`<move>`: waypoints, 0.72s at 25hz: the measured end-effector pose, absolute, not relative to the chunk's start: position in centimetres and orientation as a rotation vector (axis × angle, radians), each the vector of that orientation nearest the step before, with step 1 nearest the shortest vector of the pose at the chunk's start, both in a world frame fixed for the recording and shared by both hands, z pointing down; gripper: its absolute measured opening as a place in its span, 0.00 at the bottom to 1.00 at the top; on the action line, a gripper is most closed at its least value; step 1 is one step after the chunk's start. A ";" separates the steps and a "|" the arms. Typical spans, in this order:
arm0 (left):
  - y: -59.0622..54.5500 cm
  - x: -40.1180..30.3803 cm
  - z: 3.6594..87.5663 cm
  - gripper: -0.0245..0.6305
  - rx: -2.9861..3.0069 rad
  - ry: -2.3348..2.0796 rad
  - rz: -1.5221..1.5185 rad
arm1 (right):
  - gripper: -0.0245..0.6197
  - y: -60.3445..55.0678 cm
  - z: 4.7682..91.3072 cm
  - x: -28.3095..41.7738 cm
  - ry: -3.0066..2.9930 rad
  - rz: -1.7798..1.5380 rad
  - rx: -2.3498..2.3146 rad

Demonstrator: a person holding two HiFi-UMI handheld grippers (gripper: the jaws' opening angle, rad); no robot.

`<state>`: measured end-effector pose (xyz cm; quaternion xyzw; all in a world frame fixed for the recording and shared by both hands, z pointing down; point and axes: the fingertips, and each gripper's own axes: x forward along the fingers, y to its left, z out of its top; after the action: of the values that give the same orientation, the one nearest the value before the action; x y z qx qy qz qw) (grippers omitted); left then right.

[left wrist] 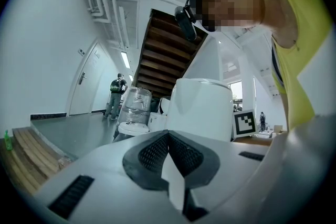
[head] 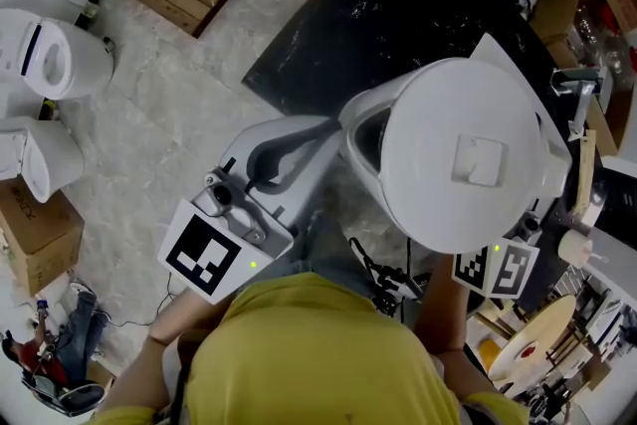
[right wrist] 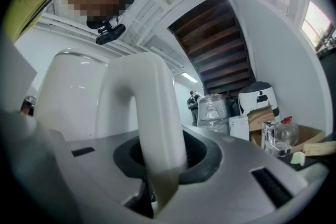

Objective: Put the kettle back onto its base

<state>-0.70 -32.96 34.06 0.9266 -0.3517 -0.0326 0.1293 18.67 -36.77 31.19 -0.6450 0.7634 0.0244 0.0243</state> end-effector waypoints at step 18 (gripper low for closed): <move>-33.5 -0.3 35.6 0.05 2.669 -1.023 -0.069 | 0.18 -37.1 34.0 18.7 2.375 0.057 -2.007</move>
<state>-0.26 -33.46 35.55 0.9241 -0.3543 -0.0240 0.1408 18.73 -37.10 33.98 -0.6452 0.7637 0.0184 0.0157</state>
